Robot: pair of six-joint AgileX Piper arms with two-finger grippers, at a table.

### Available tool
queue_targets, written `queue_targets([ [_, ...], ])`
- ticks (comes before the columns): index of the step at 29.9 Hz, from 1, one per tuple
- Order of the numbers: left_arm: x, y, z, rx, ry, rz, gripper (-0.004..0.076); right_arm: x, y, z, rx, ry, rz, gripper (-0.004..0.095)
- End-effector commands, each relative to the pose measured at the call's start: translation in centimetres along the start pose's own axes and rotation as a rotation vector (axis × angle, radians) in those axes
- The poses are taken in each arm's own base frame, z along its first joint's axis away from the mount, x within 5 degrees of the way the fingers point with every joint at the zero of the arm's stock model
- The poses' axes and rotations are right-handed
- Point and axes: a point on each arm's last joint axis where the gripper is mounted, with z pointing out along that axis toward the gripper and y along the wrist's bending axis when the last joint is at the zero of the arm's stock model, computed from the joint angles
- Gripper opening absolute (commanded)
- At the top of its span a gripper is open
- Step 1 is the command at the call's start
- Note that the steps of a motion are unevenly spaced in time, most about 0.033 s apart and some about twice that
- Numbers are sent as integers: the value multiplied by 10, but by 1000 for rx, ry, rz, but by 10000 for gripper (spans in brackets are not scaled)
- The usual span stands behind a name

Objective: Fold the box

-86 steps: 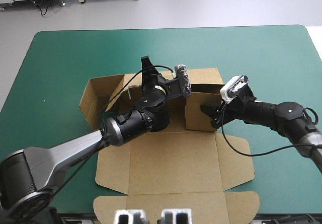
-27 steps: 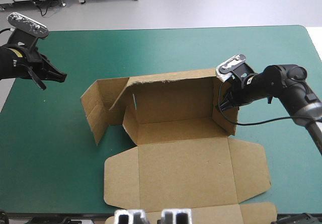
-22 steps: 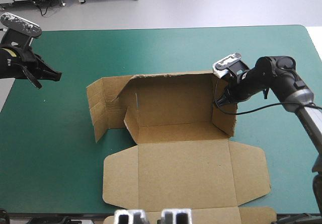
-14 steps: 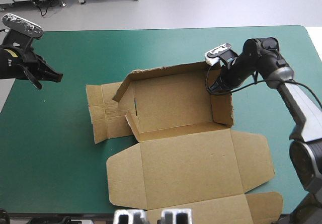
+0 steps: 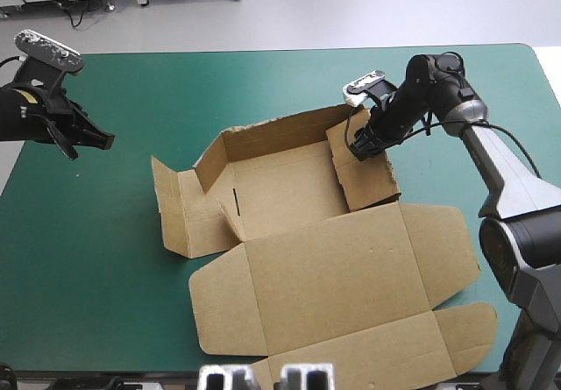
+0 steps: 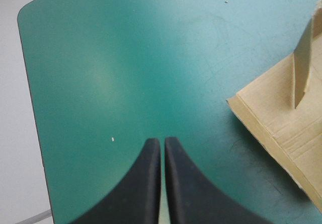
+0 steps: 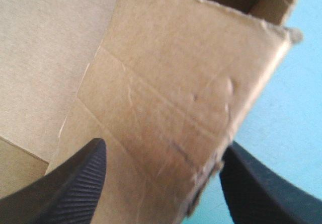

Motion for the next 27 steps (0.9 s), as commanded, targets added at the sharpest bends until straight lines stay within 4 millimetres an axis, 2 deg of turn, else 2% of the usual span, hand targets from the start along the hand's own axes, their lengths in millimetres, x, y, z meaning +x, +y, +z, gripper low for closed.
queue_targets([
  [1, -1, 0, -16, -12, -53, -3, 13, -2, 12, -43, 21, -84, -1, 694],
  [11, -1, -1, -16, -10, -54, -4, 13, 4, 27, -86, 44, -180, 13, 694],
  [14, -1, -1, -16, -8, -50, -4, 13, 7, 23, -86, 85, -161, 2, 692],
  [17, -1, -1, -16, -8, -50, -4, 13, 14, 19, -72, 101, -98, 5, 693],
  [22, -2, -2, -16, 11, -60, -9, 13, 26, 12, -26, 47, 44, 38, 693],
  [27, -3, -5, -16, 41, -75, -3, 13, 19, 7, 11, -25, 53, 76, 674],
])
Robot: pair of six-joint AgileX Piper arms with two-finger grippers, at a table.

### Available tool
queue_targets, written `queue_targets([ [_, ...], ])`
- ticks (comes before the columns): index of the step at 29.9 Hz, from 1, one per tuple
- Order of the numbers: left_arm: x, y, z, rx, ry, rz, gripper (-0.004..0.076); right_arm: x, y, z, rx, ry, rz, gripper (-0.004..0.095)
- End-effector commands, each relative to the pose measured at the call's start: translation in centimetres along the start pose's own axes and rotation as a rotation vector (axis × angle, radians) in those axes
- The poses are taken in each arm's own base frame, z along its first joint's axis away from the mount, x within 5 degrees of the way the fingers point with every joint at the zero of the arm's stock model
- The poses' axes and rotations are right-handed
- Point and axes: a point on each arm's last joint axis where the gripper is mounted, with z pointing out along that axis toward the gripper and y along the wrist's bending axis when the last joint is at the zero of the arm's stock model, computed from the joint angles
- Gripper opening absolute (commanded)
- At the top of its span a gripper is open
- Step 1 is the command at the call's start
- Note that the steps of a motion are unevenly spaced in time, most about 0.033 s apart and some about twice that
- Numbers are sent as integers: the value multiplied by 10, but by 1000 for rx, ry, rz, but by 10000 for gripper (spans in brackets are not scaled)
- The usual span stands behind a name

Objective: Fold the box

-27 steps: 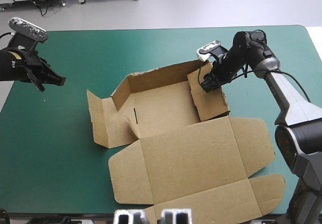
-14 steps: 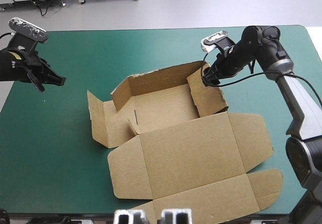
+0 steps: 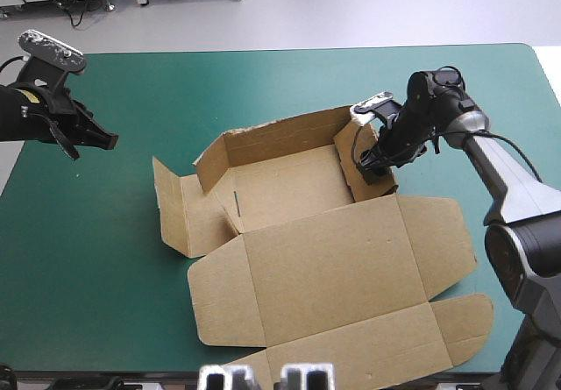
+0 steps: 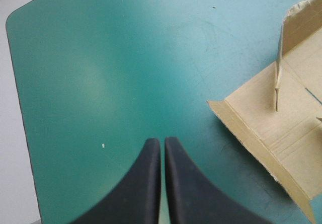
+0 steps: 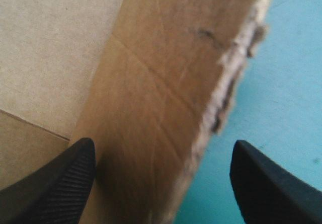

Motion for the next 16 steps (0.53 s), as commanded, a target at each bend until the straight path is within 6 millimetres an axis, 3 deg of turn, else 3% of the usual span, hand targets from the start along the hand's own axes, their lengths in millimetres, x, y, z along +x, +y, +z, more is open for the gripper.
queue_targets([
  [1, -2, -3, -16, 10, -61, -8, 13, -11, 5, -6, -41, -98, 14, 661],
  [6, -2, -4, -16, 22, -54, -9, 13, -14, 2, 7, -67, -61, 27, 515],
  [13, -5, -11, -17, 100, -85, -25, 13, -13, 1, 8, -63, -13, -21, -23],
  [16, -5, -13, -17, 121, -92, -29, 13, -23, 3, -10, -66, -87, -27, -24],
])
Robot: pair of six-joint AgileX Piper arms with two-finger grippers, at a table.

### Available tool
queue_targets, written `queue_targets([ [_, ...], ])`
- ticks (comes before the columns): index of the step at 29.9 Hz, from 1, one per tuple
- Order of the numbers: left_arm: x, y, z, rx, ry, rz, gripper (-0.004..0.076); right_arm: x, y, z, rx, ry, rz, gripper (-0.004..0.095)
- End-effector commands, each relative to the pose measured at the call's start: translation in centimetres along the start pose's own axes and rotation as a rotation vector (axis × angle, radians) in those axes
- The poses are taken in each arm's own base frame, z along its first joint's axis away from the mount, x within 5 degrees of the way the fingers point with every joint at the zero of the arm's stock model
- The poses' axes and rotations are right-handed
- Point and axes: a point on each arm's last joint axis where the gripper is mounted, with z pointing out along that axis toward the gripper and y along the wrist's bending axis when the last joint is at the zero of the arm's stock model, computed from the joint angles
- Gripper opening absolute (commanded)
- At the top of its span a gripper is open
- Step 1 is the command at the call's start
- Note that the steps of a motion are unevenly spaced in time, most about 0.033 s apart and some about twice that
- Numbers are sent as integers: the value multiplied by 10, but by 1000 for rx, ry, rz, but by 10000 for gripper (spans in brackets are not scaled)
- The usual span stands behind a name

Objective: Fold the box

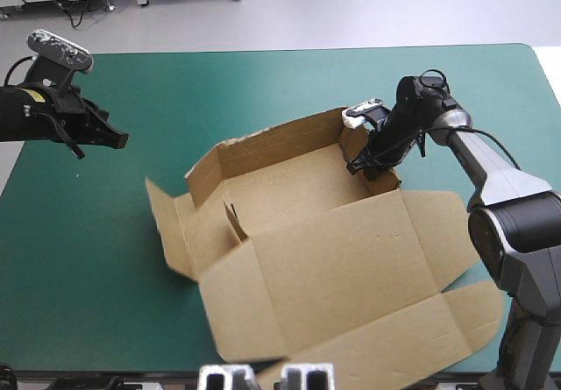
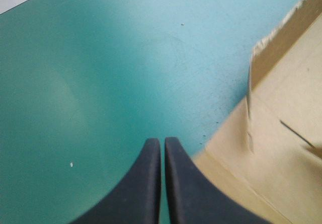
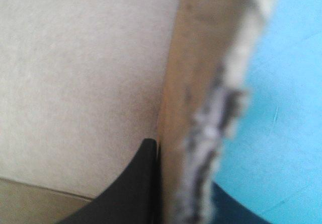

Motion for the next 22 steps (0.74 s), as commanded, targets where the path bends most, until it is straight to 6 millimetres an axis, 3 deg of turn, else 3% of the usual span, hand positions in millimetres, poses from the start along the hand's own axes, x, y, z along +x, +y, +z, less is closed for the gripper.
queue_targets([
  [1, -1, -5, -16, 19, -43, -2, 13, -9, 15, -51, -2, -126, -57, -24],
  [5, 0, -1, -12, 2, -41, -16, 13, -17, 27, -111, 61, -299, -103, -24],
  [9, 2, 8, -9, -22, -30, -45, 13, -7, 43, -177, 152, -464, -151, -24],
  [14, 4, 30, -6, -102, -70, -143, 14, 27, 58, -246, 247, -629, -159, -24],
  [22, 12, 62, 3, -175, -74, -273, 14, 91, 55, -315, 379, -793, -78, -24],
])
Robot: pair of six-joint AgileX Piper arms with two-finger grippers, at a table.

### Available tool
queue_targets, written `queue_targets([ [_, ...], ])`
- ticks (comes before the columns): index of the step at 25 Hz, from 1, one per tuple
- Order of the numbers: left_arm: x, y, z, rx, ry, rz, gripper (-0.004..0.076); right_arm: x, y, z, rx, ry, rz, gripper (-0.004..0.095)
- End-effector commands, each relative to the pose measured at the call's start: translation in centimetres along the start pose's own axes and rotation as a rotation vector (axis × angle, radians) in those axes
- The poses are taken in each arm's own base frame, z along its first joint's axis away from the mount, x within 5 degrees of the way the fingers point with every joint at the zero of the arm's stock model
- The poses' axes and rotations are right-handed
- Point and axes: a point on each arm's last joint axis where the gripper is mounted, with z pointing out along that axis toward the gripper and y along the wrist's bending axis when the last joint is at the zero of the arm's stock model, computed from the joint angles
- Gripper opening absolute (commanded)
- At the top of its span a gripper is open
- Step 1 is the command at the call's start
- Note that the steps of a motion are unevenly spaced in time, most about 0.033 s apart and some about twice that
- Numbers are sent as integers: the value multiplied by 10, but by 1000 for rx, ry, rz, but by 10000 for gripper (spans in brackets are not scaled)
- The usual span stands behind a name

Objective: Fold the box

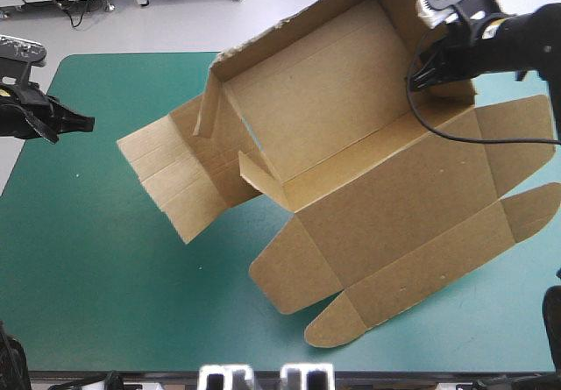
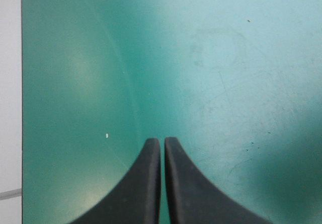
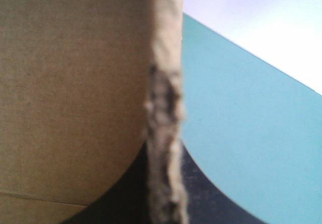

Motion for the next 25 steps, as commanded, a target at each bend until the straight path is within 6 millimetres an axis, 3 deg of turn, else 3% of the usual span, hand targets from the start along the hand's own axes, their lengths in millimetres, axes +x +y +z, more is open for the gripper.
queue_targets([
  [1, -8, 7, -8, -34, -105, -66, 14, -1, -2, -60, 47, -131, 22, -24],
  [4, -6, 9, 7, -17, -81, -76, 25, 2, -8, -77, 51, -181, 45, -24],
  [7, -2, 10, 30, 17, -47, -83, 99, 2, -10, -83, 7, -230, 82, -24],
  [10, 9, 7, 60, 95, -2, -95, 217, -1, -8, -83, -55, -271, 93, -24],
  [11, 14, -1, 79, 210, 2, -112, 302, -4, -6, -81, -100, -296, 86, -24],
  [14, 15, -17, 93, 410, -74, -131, 401, -5, -6, -77, -132, -306, 93, -24],
  [17, 10, -30, 96, 595, -191, -146, 416, -5, -8, -72, -137, -298, 99, -24],
  [22, -7, -63, 69, 1026, -367, -143, 416, -8, -15, -49, -215, -295, 140, -24],
  [25, -7, -85, 64, 1051, -333, -55, 417, -7, -23, -29, -252, -282, 146, -24],
])
